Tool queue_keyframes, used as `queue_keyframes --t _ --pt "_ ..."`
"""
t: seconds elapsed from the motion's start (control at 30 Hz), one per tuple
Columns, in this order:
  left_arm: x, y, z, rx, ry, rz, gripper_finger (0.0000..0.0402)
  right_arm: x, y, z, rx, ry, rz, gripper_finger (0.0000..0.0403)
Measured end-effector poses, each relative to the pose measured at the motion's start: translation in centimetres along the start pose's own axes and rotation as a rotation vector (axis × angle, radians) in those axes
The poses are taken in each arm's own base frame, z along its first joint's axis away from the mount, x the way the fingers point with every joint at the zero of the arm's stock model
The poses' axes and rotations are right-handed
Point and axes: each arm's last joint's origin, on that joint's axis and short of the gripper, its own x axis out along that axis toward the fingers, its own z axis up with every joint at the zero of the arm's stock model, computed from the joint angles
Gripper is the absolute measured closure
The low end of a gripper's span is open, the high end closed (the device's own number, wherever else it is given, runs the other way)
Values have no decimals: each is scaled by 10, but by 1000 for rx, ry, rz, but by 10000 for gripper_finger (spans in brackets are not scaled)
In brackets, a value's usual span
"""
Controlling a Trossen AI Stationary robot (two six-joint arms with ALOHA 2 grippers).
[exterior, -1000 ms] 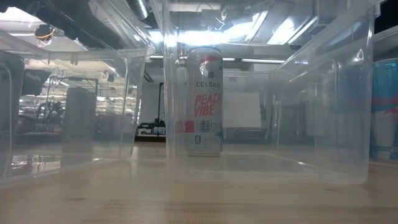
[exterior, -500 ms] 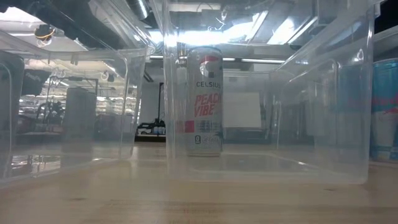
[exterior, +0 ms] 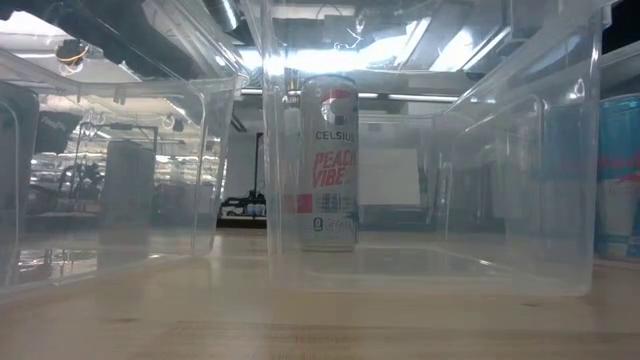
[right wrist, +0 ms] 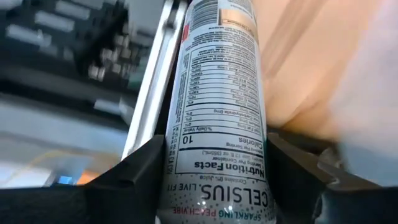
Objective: Sort soda cans
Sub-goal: Put the bottom white-pink soda can into the middle transparent bin
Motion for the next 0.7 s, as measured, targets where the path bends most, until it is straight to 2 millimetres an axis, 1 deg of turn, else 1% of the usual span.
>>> queue_keyframes --t 0.2,0.3,0.47,0.7 --pt "0 0 0 -4 0 0 68 -22 -10 10 -51 -152 -83 177" --pt "0 0 0 -4 0 0 68 -36 -15 14 -73 -224 -104 177" --pt "0 0 0 -4 0 0 68 -68 -23 18 -115 -386 -177 177" --pt "0 0 0 -3 0 0 68 -113 -30 11 -157 -606 -265 177"
